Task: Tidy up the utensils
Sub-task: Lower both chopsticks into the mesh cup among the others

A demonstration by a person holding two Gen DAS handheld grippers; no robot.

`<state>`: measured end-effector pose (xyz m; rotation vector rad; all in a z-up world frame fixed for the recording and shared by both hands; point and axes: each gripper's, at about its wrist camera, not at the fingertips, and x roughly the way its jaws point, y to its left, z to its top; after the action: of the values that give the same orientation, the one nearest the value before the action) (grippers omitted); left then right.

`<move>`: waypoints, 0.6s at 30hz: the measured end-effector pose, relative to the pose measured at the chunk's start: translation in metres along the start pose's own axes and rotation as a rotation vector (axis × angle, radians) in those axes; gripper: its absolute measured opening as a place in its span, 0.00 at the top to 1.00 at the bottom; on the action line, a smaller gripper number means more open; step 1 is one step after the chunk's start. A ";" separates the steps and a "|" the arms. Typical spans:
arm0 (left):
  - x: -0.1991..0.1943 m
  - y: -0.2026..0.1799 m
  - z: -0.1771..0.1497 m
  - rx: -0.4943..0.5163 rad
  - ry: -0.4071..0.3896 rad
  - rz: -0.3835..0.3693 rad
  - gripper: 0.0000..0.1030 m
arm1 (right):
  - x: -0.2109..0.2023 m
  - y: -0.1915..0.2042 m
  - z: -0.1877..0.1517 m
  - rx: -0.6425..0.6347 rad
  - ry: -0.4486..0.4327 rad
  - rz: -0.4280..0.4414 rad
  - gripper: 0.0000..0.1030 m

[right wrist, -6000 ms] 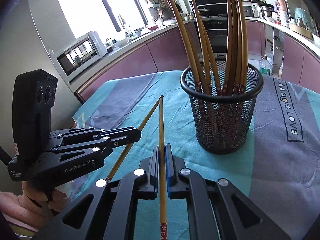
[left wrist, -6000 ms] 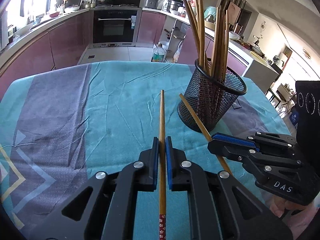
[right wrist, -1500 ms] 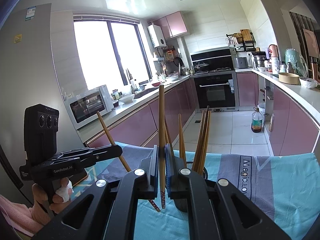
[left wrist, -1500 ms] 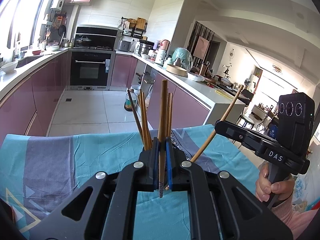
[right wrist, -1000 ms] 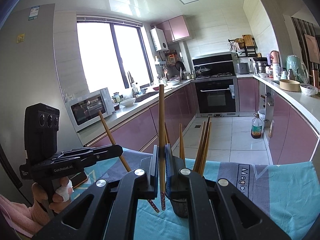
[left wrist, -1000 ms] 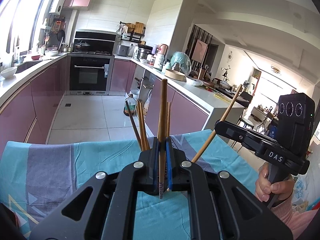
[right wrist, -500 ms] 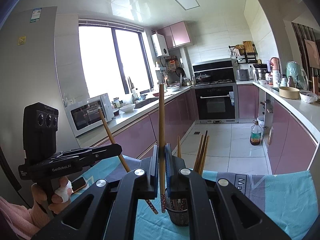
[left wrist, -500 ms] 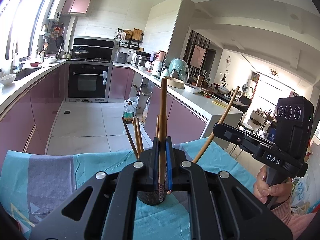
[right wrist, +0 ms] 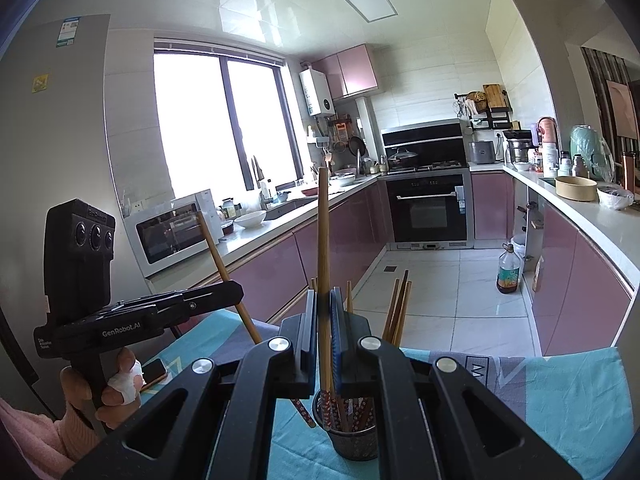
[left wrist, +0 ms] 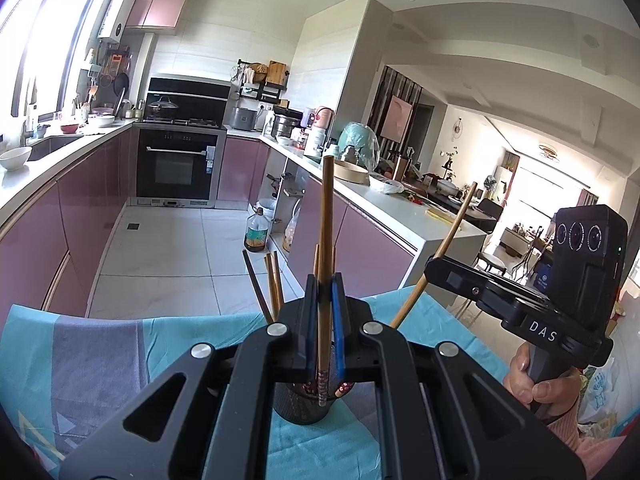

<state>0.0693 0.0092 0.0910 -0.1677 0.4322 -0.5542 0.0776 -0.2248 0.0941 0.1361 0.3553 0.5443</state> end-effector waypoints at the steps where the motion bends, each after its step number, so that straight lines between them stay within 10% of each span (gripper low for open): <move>1: -0.001 0.000 0.000 -0.001 -0.001 -0.001 0.93 | 0.001 0.000 0.000 0.000 0.000 -0.001 0.95; 18: -0.001 -0.001 0.009 -0.007 -0.004 0.004 0.93 | 0.005 -0.003 0.001 -0.002 0.004 -0.010 0.95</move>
<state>0.0719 0.0091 0.0993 -0.1747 0.4301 -0.5487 0.0834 -0.2251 0.0924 0.1312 0.3592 0.5354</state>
